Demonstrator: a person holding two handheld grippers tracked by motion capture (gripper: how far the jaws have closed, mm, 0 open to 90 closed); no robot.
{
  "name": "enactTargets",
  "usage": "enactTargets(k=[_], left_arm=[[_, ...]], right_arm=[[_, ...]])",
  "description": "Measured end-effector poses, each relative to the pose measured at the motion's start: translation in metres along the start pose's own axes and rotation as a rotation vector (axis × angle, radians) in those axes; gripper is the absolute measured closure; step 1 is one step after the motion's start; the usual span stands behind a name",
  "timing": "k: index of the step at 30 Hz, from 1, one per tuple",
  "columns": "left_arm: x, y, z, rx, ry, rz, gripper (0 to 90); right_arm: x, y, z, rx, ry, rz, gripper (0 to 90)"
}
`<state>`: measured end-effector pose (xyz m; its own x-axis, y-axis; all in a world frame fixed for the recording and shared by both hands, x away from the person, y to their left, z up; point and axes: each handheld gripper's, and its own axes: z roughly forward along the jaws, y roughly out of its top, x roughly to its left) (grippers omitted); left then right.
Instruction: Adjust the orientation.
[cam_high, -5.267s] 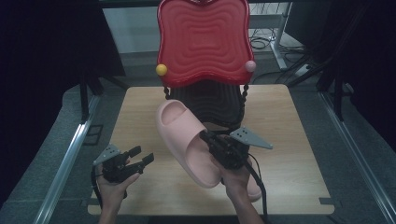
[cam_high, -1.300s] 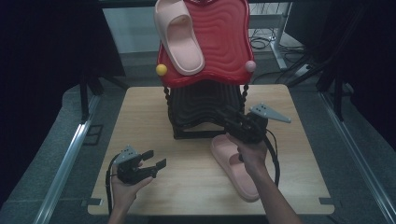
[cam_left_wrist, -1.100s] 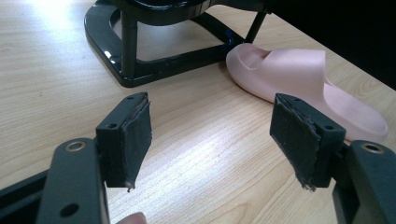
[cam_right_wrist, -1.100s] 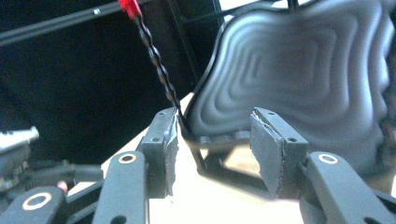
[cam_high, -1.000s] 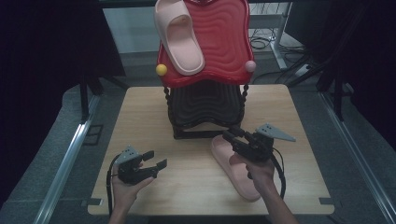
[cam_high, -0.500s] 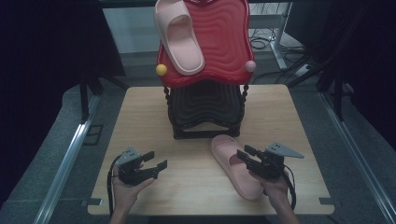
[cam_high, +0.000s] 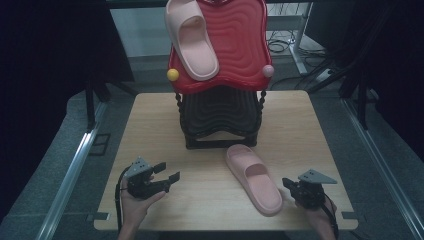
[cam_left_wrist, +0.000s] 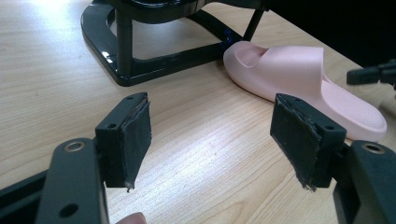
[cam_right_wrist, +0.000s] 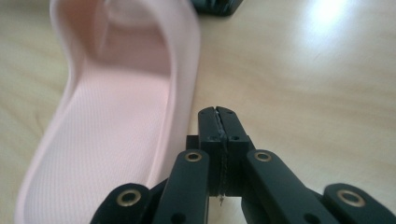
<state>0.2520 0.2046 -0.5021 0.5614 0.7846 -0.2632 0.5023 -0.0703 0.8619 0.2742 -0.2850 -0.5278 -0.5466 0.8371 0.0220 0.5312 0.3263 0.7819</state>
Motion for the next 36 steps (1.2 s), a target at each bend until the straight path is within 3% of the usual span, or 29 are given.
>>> enactTargets(k=[7,8,9,13,17,27,30,33,34,35,36], left_arm=[[0.000,0.000,-0.001,-0.006,-0.016,-0.013,29.1],[0.000,0.000,-0.001,-0.009,-0.033,-0.025,29.1],[0.001,0.001,-0.002,-0.013,-0.046,-0.034,29.1],[-0.002,0.002,-0.003,-0.005,-0.024,-0.021,29.0],[0.001,0.001,-0.004,-0.007,-0.017,-0.033,29.0],[0.002,0.000,-0.001,-0.003,-0.032,-0.040,29.0],[0.001,0.000,-0.001,-0.001,-0.027,-0.035,29.0],[0.000,0.000,0.000,0.004,-0.020,-0.025,28.9],[0.000,0.000,0.001,0.005,-0.021,-0.022,29.0],[-0.001,0.000,0.001,0.007,-0.021,-0.019,29.0],[-0.002,-0.001,0.002,0.010,-0.021,-0.017,29.0]], right_arm=[[0.022,-0.004,0.005,0.050,0.057,-0.082,89.6],[0.032,-0.003,0.004,0.052,0.065,-0.116,89.7],[0.032,-0.003,0.004,0.052,0.065,-0.116,89.7],[0.058,-0.001,0.005,0.063,0.143,-0.174,89.7],[0.078,0.001,0.012,0.075,0.187,-0.222,89.7],[0.115,0.010,0.033,0.076,0.232,-0.273,89.6],[0.117,0.010,0.034,0.073,0.233,-0.275,89.6],[0.107,0.008,0.026,0.057,0.225,-0.238,89.4],[0.092,0.005,0.019,0.034,0.209,-0.195,87.2],[0.092,0.005,0.019,0.034,0.209,-0.195,87.2],[0.082,0.003,0.015,0.022,0.195,-0.168,84.2]])
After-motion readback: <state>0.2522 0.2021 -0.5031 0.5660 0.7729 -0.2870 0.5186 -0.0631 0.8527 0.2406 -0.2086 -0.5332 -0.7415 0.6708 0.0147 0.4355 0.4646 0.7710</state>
